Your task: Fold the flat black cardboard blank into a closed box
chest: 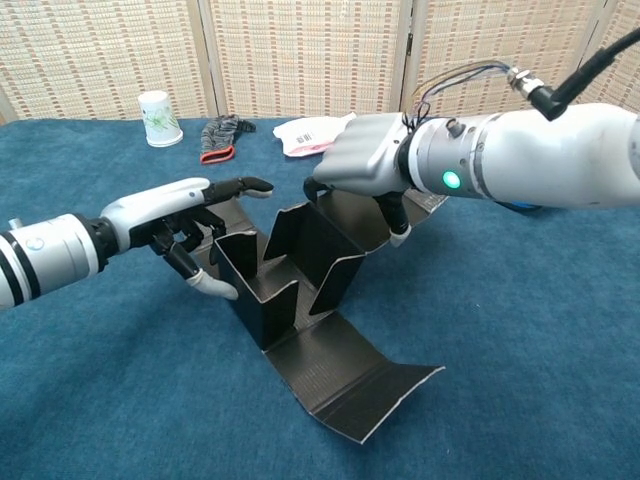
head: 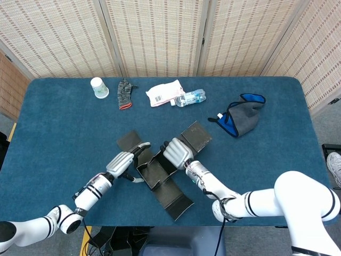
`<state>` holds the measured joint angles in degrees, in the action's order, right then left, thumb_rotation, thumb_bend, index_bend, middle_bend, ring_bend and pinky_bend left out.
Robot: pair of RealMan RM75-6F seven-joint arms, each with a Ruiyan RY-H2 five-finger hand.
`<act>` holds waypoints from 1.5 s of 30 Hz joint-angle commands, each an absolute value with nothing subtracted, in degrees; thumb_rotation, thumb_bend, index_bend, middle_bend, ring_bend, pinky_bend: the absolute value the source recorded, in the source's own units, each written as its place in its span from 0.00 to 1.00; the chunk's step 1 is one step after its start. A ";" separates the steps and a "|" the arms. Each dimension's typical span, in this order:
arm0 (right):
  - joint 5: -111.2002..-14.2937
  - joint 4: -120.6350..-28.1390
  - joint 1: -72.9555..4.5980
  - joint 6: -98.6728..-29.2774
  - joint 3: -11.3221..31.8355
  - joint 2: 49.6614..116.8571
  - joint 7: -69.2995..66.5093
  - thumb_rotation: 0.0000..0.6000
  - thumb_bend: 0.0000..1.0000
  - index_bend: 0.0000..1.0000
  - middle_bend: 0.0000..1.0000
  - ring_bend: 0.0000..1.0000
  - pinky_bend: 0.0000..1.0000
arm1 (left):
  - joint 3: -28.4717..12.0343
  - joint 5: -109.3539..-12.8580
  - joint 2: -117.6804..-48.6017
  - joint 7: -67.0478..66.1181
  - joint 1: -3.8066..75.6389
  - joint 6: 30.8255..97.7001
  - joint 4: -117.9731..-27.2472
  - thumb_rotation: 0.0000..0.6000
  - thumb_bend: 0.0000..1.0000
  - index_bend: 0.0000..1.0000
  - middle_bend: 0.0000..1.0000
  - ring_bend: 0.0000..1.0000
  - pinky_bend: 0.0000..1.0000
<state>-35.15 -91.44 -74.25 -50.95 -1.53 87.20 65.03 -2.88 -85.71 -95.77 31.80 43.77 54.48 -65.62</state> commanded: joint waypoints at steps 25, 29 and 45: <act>-52.43 -86.52 -76.21 -48.90 -5.00 87.77 65.79 1.00 0.18 0.29 0.36 0.87 0.96 | -2.68 -83.51 -93.43 46.44 44.99 45.46 -68.77 1.00 0.09 0.00 0.00 0.63 0.93; -55.05 -85.59 -76.40 -48.55 -5.12 88.21 66.00 1.00 0.18 0.29 0.36 0.87 0.96 | -2.71 -83.59 -93.56 50.46 45.16 44.41 -68.82 1.00 0.09 0.01 0.00 0.64 0.93; -60.41 -82.40 -76.31 -47.17 -4.73 89.50 67.11 1.00 0.18 0.31 0.36 0.87 0.96 | -1.03 -86.68 -94.72 57.91 45.02 45.62 -66.72 1.00 0.09 0.19 0.12 0.67 0.93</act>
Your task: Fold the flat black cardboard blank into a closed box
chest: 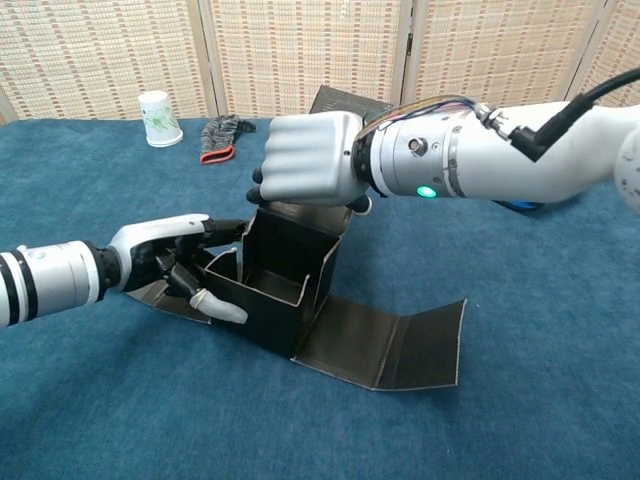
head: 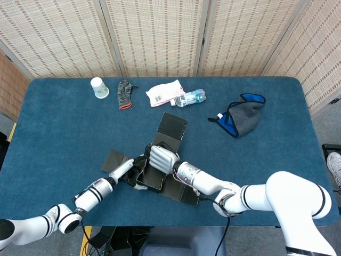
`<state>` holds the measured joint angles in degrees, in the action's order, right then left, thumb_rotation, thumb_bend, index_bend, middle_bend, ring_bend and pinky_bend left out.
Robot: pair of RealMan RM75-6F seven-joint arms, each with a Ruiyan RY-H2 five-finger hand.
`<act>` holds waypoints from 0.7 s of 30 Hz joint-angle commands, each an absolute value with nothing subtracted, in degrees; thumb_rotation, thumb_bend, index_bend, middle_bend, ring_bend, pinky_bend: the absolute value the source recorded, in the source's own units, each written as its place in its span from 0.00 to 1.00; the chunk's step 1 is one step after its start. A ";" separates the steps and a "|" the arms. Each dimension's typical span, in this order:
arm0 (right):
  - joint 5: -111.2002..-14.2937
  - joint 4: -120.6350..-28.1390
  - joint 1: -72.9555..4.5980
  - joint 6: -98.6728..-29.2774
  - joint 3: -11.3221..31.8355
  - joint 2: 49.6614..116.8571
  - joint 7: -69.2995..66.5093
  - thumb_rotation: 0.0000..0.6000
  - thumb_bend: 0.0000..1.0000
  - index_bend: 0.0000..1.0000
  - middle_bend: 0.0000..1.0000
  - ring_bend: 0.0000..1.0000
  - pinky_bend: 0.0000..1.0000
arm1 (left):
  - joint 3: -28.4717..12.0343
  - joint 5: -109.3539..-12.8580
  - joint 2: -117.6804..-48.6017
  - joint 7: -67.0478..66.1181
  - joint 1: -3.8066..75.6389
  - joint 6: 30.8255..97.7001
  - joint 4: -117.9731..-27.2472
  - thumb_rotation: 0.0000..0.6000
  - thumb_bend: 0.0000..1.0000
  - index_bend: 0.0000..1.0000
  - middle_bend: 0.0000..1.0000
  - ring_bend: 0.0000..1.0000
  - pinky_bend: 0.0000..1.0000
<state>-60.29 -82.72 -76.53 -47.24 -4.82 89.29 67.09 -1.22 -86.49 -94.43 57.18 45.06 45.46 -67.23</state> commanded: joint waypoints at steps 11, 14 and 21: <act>-57.76 -83.72 -74.33 -47.87 -2.64 89.01 65.07 1.00 0.15 0.02 0.17 0.81 0.96 | 0.04 -88.38 -95.00 62.54 45.15 46.60 -65.44 1.00 0.09 0.26 0.25 0.69 0.93; -55.98 -85.65 -73.36 -47.83 -1.38 88.32 62.16 1.00 0.10 0.00 0.07 0.77 0.96 | 0.13 -88.41 -95.09 62.81 45.02 47.09 -65.24 1.00 0.09 0.26 0.25 0.69 0.93; -52.56 -91.70 -70.02 -46.16 2.89 85.03 48.27 1.00 0.05 0.00 0.00 0.74 0.96 | 0.37 -88.10 -94.86 62.97 44.55 47.73 -65.07 1.00 0.09 0.27 0.25 0.69 0.93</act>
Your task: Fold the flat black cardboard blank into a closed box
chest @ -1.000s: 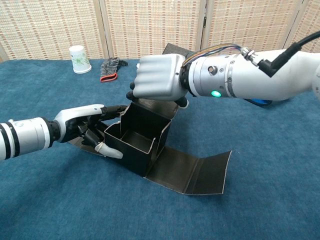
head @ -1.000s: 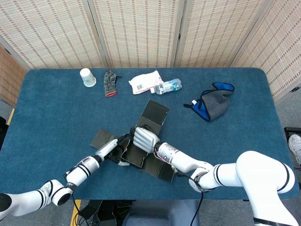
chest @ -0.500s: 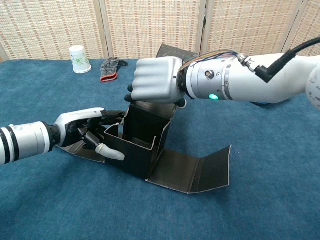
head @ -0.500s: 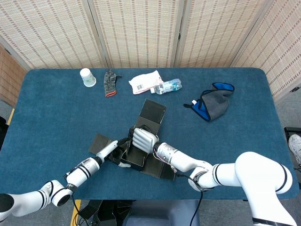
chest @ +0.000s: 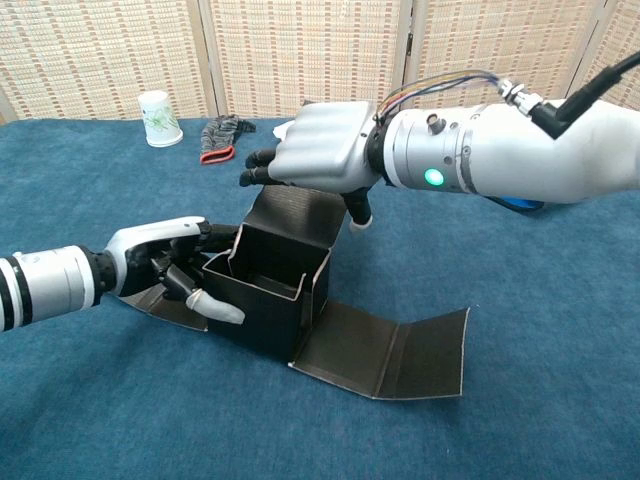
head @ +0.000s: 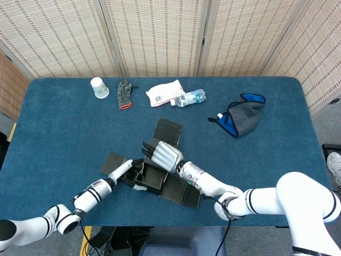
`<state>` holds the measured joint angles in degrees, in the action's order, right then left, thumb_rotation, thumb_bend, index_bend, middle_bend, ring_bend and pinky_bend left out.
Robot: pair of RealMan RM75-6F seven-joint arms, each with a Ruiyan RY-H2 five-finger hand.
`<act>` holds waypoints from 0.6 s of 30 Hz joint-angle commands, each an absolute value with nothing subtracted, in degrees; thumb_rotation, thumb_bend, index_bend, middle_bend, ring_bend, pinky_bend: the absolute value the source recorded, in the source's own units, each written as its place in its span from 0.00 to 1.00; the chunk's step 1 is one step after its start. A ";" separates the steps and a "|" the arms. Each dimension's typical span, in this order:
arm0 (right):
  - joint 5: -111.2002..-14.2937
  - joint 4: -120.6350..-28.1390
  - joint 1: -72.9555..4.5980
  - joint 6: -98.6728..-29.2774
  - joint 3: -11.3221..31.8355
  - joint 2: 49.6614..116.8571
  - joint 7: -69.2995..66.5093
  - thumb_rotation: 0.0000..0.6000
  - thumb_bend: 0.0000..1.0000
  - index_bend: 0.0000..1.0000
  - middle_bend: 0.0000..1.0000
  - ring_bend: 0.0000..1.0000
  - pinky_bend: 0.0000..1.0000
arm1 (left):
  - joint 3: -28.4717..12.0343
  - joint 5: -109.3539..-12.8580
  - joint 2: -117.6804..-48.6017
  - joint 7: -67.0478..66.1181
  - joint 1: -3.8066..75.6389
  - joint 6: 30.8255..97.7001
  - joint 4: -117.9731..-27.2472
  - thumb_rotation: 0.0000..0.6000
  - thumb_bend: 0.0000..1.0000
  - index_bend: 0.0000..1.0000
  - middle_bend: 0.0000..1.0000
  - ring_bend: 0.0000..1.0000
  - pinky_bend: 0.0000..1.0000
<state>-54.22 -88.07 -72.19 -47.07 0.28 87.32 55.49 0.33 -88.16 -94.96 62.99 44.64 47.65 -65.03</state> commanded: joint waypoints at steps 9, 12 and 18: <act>-58.37 -98.40 -61.79 -50.64 6.01 77.69 29.76 1.00 0.05 0.00 0.00 0.74 0.96 | -0.20 -86.35 -92.10 65.08 43.58 47.99 -66.88 1.00 0.09 0.27 0.25 0.68 0.93; -61.56 -99.66 -57.65 -53.75 6.63 75.25 22.04 1.00 0.05 0.00 0.02 0.74 0.96 | -0.56 -85.47 -90.29 66.79 43.28 47.51 -68.00 1.00 0.09 0.27 0.25 0.68 0.93; -70.04 -99.01 -49.66 -59.93 5.61 71.60 8.33 1.00 0.05 0.00 0.04 0.74 0.96 | -1.48 -84.34 -85.56 72.41 42.89 46.56 -71.04 1.00 0.09 0.27 0.25 0.67 0.93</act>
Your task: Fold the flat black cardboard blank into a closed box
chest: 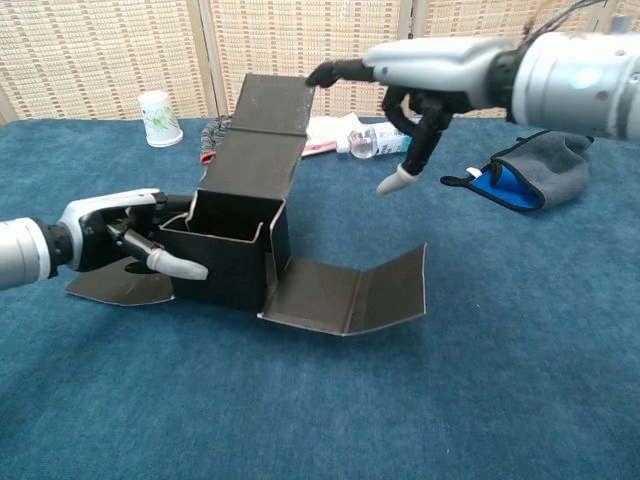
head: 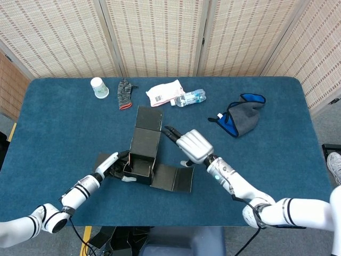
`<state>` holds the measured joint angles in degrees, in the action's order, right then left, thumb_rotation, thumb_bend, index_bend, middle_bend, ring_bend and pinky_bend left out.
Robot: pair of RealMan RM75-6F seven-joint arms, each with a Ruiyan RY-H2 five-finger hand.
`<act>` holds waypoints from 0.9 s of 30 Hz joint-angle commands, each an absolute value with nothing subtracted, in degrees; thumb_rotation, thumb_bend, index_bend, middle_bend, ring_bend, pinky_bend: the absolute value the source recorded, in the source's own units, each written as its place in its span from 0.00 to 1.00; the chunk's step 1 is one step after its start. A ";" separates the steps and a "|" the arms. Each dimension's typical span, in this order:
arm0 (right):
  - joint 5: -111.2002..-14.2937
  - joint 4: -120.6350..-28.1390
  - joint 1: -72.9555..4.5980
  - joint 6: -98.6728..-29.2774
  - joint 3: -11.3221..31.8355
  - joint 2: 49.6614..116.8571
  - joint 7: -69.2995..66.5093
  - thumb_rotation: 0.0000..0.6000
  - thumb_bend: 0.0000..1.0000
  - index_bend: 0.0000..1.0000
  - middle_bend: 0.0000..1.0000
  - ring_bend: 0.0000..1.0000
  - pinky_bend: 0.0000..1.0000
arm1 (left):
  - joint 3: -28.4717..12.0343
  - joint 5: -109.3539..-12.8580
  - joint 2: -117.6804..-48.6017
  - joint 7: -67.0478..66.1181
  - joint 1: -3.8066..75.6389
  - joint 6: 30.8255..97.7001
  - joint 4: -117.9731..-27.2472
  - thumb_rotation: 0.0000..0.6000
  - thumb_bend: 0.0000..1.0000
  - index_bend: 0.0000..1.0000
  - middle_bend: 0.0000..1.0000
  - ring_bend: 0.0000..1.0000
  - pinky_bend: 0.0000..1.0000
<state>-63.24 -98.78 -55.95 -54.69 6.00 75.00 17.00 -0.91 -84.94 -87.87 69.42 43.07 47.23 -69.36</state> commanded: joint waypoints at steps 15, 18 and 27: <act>-82.48 -88.23 -39.54 -71.83 4.53 77.62 -4.37 1.00 0.02 0.00 0.06 0.74 0.96 | -4.59 -83.56 -76.07 84.02 44.55 43.02 -77.77 1.00 0.09 0.25 0.25 0.67 0.93; -83.26 -84.92 -39.23 -73.62 5.51 81.51 -1.41 1.00 0.00 0.00 0.05 0.73 0.96 | -5.35 -82.89 -75.12 83.90 44.86 42.47 -79.49 1.00 0.09 0.25 0.25 0.67 0.93; -85.62 -76.18 -40.15 -77.97 9.07 94.50 2.53 1.00 0.00 0.00 0.00 0.66 0.96 | -7.74 -79.37 -73.10 80.95 45.25 40.55 -85.11 1.00 0.09 0.24 0.25 0.67 0.93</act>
<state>-84.59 -77.98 -39.76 -76.43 7.79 91.88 1.47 -7.24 -80.05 -73.42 81.72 45.18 40.91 -84.30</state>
